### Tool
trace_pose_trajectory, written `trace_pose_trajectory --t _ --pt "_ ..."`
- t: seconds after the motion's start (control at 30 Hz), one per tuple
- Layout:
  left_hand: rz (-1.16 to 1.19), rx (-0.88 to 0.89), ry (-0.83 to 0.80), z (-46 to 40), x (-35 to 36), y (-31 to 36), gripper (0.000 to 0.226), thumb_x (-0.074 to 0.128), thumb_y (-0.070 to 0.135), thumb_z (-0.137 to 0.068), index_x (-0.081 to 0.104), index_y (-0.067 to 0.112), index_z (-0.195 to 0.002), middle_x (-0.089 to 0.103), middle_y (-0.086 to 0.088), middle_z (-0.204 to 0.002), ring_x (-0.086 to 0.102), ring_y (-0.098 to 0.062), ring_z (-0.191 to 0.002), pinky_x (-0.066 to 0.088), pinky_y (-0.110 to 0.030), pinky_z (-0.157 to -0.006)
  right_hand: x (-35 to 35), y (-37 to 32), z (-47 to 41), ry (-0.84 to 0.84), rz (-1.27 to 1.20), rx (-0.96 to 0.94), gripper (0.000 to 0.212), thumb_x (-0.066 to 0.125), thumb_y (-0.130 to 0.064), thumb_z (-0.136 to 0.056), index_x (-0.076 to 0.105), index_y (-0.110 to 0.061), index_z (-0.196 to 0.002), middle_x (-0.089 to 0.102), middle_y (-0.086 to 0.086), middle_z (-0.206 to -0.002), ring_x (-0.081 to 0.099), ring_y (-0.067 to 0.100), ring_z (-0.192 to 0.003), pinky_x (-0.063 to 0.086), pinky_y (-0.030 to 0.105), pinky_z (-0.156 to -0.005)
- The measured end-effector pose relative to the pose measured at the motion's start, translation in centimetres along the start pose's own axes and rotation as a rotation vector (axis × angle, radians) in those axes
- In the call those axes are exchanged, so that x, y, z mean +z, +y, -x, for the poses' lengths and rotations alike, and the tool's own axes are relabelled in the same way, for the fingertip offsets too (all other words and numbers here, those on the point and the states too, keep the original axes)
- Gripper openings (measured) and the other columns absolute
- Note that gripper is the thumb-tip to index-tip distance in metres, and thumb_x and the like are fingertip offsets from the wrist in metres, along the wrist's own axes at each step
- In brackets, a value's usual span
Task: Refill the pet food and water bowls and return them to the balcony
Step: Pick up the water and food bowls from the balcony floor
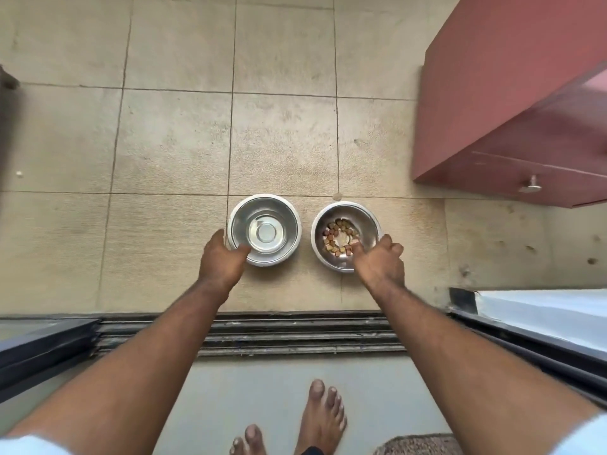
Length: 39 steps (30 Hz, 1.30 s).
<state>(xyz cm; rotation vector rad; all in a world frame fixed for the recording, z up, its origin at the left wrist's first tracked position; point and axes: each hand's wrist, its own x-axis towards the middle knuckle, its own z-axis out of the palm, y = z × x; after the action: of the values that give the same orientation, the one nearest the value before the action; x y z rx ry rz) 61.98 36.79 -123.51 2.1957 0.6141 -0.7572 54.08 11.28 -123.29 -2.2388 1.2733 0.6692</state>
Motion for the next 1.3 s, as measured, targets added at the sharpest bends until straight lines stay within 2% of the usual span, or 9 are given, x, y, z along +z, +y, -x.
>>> trace_pose_trajectory --t 0.1,0.2,0.3,0.43,0.53,0.63,0.73,0.9,1.3 --pt "0.218 -0.176 -0.019 -2.8 1.5 -1.1 0.071 0.062 0.027 -0.096 0.029 0.026 -0.159 0.058 -0.011 -0.137 0.062 -0.024 -0.092 0.05 -0.036 -0.082 2.0 0.9 -2.8 -0.007 -0.079 0.132 0.078 0.059 -0.048 -0.1 0.022 -0.008 -0.156 0.034 0.018 -0.152 0.061 0.035 -0.107 0.039 0.027 -0.054" --pt "0.379 -0.26 -0.047 -5.1 2.8 -2.4 0.066 0.058 0.012 -0.095 0.034 0.027 -0.155 0.064 -0.012 -0.096 0.045 -0.018 -0.056 0.04 -0.032 -0.06 3.5 1.7 -4.4 -0.043 -0.204 0.228 0.067 0.062 -0.038 -0.1 0.028 -0.009 -0.151 0.05 0.016 -0.136 0.058 0.026 -0.084 0.038 0.029 -0.048" --pt "0.374 -0.251 -0.037 -6.2 3.9 -3.0 0.049 0.059 0.006 -0.093 0.054 0.022 -0.139 0.063 -0.013 -0.092 0.056 -0.025 -0.061 0.05 -0.036 -0.063 4.8 2.3 -5.0 -0.105 -0.375 0.288 0.062 0.066 -0.02 -0.098 0.03 -0.014 -0.148 0.062 0.01 -0.105 0.071 0.027 -0.08 0.061 0.039 -0.06" --pt "0.345 -0.207 0.115 -6.6 4.7 -3.3 0.039 0.064 0.0 -0.089 0.066 0.016 -0.124 0.068 -0.013 -0.104 0.071 -0.026 -0.071 0.06 -0.03 -0.049 5.8 2.8 -5.9 -0.139 -0.618 0.324 0.059 0.063 0.001 -0.096 0.037 -0.02 -0.144 0.061 0.001 -0.097 0.077 0.023 -0.067 0.065 0.049 -0.08" --pt "0.383 -0.219 0.123 -7.0 5.0 -3.3 0.028 0.062 -0.007 -0.087 0.068 0.012 -0.106 0.071 -0.018 -0.101 0.073 -0.03 -0.068 0.056 -0.027 -0.038 5.7 2.7 -6.1 -0.141 -0.773 0.328 0.072 0.061 0.005 -0.096 0.032 -0.028 -0.153 0.064 0.008 -0.128 0.075 0.015 -0.057 0.064 0.043 -0.083" --pt "0.382 -0.219 0.129 -6.5 4.8 -3.2 0.029 0.064 -0.008 -0.086 0.071 0.011 -0.106 0.072 -0.017 -0.092 0.073 -0.032 -0.065 0.057 -0.028 -0.039 4.8 2.8 -5.5 -0.098 -0.848 0.333 0.072 0.06 0.002 -0.099 0.028 -0.032 -0.154 0.064 0.011 -0.134 0.076 0.015 -0.06 0.064 0.029 -0.064" --pt "0.386 -0.211 0.141 -4.9 4.1 -2.4 0.034 0.066 -0.008 -0.084 0.072 0.009 -0.113 0.072 -0.015 -0.089 0.075 -0.035 -0.068 0.059 -0.033 -0.042 3.2 3.1 -3.9 -0.058 -0.858 0.328 0.061 0.062 -0.009 -0.101 0.032 -0.031 -0.15 0.07 0.008 -0.111 0.075 0.015 -0.058 0.058 0.024 -0.047" --pt "0.399 -0.18 0.136 0.3 1.1 1.1 0.035 0.067 -0.008 -0.084 0.07 0.006 -0.117 0.072 -0.014 -0.089 0.075 -0.036 -0.065 0.061 -0.038 -0.045 -1.1 3.5 0.1 -0.022 -0.854 0.327 0.057 0.061 -0.006 -0.101 0.035 -0.03 -0.145 0.066 0.003 -0.094 0.075 0.016 -0.055 0.066 0.039 -0.064" --pt "0.41 -0.09 0.122 18.7 -13.1 15.7 0.025 0.061 -0.007 -0.083 0.071 0.005 -0.102 0.071 -0.013 -0.074 0.073 -0.033 -0.051 0.064 -0.047 -0.055 -21.4 0.1 14.5 0.115 -0.973 0.211 0.041 0.062 -0.001 -0.097 0.042 -0.031 -0.116 0.061 0.001 -0.098 0.073 0.021 -0.05 0.059 0.029 -0.046"
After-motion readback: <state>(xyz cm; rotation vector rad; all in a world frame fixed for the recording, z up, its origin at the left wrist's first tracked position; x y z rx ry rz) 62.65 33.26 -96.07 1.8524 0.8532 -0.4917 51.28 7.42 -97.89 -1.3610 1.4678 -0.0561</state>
